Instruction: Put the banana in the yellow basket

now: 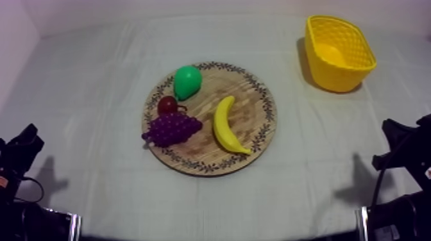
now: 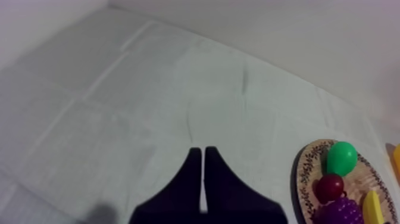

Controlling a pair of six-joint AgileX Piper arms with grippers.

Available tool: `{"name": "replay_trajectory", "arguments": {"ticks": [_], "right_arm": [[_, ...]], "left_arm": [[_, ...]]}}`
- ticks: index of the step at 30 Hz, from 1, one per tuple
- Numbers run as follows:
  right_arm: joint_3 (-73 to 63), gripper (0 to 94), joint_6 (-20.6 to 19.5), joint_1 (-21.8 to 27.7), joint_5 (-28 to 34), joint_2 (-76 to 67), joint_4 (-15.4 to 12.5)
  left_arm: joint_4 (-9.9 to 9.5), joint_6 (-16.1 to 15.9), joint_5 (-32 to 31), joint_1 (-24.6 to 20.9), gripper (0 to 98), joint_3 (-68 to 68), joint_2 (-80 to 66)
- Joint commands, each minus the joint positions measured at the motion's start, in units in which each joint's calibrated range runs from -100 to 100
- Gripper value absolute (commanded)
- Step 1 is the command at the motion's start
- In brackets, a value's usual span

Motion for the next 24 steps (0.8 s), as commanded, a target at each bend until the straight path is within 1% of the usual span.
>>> {"name": "replay_trajectory", "arguments": {"ticks": [1,24], "right_arm": [[-0.03,0.4,0.0,-0.02,-0.05,-0.04,-0.01],[-0.03,0.4,0.45,-0.02,-0.05,-0.04,-0.01]], "left_arm": [[0.03,0.02,0.0,0.02,0.1,-0.01,-0.05],[0.03,0.02,0.0,0.02,0.1,-0.01,-0.05]]}}
